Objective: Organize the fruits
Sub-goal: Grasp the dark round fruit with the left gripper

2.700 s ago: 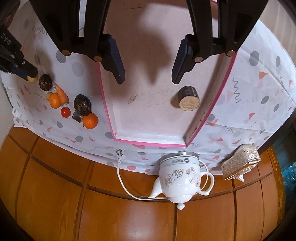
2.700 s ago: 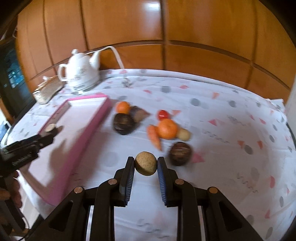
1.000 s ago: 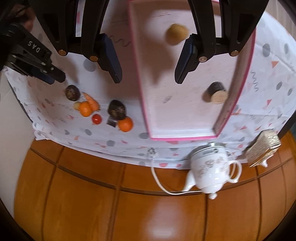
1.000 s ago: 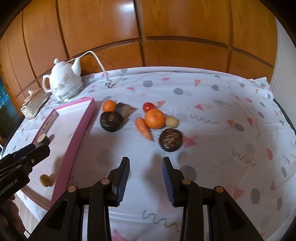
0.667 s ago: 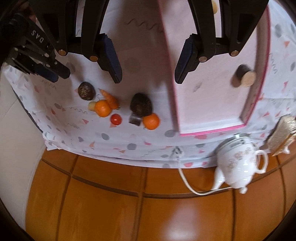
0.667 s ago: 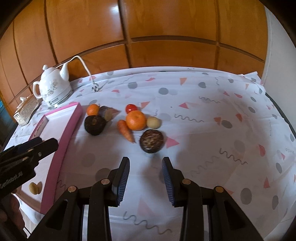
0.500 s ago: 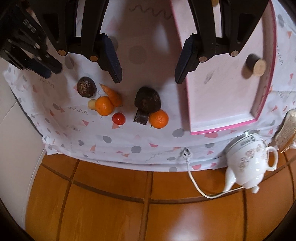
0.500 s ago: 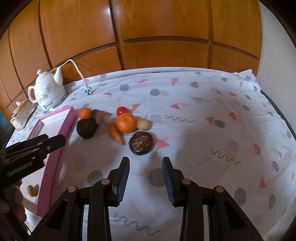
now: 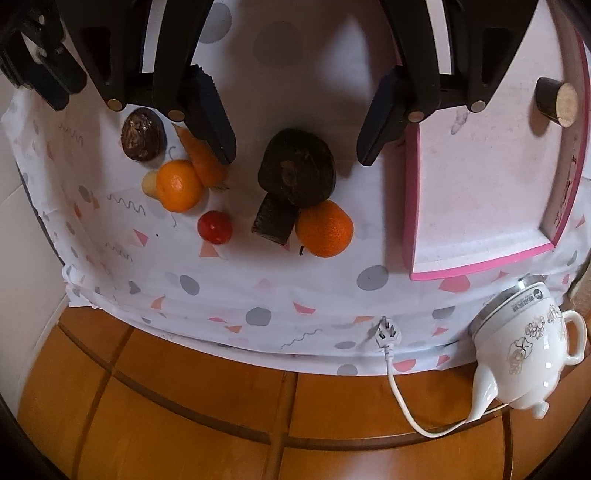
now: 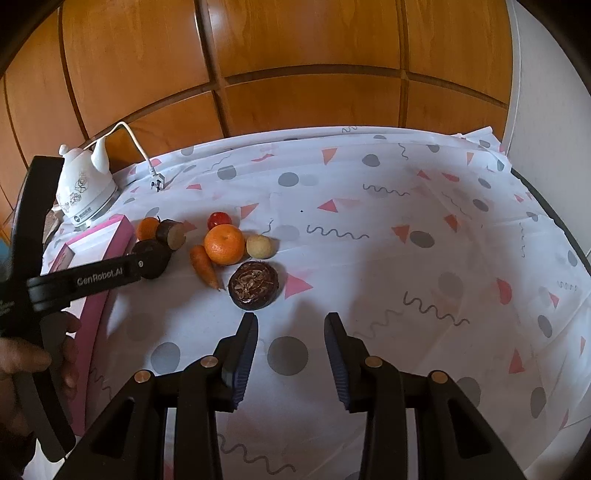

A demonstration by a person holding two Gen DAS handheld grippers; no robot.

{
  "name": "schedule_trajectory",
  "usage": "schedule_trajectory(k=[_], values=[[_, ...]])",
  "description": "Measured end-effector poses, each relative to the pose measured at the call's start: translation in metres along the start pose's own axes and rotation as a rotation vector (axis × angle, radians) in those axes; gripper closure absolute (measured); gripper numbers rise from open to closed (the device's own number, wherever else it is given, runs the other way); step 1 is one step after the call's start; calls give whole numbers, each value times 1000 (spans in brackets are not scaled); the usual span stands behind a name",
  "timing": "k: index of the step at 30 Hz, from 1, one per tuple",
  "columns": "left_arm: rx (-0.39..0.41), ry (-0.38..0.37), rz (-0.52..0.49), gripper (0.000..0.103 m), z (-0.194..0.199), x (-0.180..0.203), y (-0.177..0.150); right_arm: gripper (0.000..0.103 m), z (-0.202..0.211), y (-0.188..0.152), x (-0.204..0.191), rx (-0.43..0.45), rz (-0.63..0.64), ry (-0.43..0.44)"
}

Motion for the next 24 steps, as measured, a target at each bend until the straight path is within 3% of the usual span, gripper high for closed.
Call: schedule_trajectory(k=[6, 7, 8, 9, 24], values=[[-9, 24, -38, 36, -13, 7, 1, 65, -3, 0, 1, -4, -4, 4], [-13, 32, -41, 40, -16, 7, 0, 65, -4, 1, 1, -4, -3, 4], [-22, 32, -46, 54, -18, 7, 0, 65, -4, 1, 1, -5, -2, 4], [-14, 45, -57, 58, -18, 7, -1, 65, -4, 2, 0, -5, 1, 4], [49, 2, -36, 59, 16, 6, -21, 65, -14, 10, -15, -8, 62, 28]])
Point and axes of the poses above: each gripper's, at about its wrist camera, not at the fingertips, and z roughly against the way its jaws point, x to its right, y to its top, the point moved 3 cm from there along -z, roughly the way its jaws point, and after that the axes turned 4 degrees about y, right-handed, at the moved point
